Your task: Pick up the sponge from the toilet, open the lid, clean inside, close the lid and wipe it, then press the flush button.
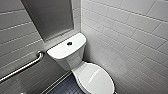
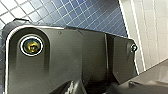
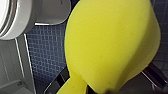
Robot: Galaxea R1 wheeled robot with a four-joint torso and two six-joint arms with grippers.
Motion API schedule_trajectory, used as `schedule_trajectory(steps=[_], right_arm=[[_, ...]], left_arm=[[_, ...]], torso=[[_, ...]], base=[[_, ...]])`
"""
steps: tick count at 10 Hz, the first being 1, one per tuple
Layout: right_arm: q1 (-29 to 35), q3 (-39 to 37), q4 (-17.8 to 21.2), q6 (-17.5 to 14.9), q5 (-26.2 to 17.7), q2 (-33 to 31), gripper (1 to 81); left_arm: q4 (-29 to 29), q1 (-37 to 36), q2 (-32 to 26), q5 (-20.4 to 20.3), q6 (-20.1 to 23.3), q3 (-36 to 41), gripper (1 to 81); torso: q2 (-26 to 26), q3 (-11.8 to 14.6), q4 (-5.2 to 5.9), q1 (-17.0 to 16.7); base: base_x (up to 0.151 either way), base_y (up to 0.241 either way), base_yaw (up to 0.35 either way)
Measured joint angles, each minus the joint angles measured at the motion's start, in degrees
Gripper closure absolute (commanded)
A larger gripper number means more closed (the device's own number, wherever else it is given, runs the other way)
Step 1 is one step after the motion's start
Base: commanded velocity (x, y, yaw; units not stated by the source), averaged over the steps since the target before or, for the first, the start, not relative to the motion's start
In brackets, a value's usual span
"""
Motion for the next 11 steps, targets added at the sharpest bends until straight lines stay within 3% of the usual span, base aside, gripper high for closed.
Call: schedule_trajectory(steps=[6, 11], right_arm=[[-5.9, -7.0, -3.6, 0.0, 1.7, 8.3, 81.1], [-7.8, -7.4, -3.9, 0.0, 2.0, 9.7, 81.1]], left_arm=[[-0.4, -10.3, -4.0, 4.9, -7.3, 4.3, 1.0], [-0.5, -16.5, -3.2, 9.8, -10.3, 5.5, 1.0]], torso=[[-0.1, 0.0, 0.0, 0.0], [-6.5, 0.0, 0.0, 4.0]], base=[[0.0, 0.0, 0.0], [0.0, 0.0, 0.0]])
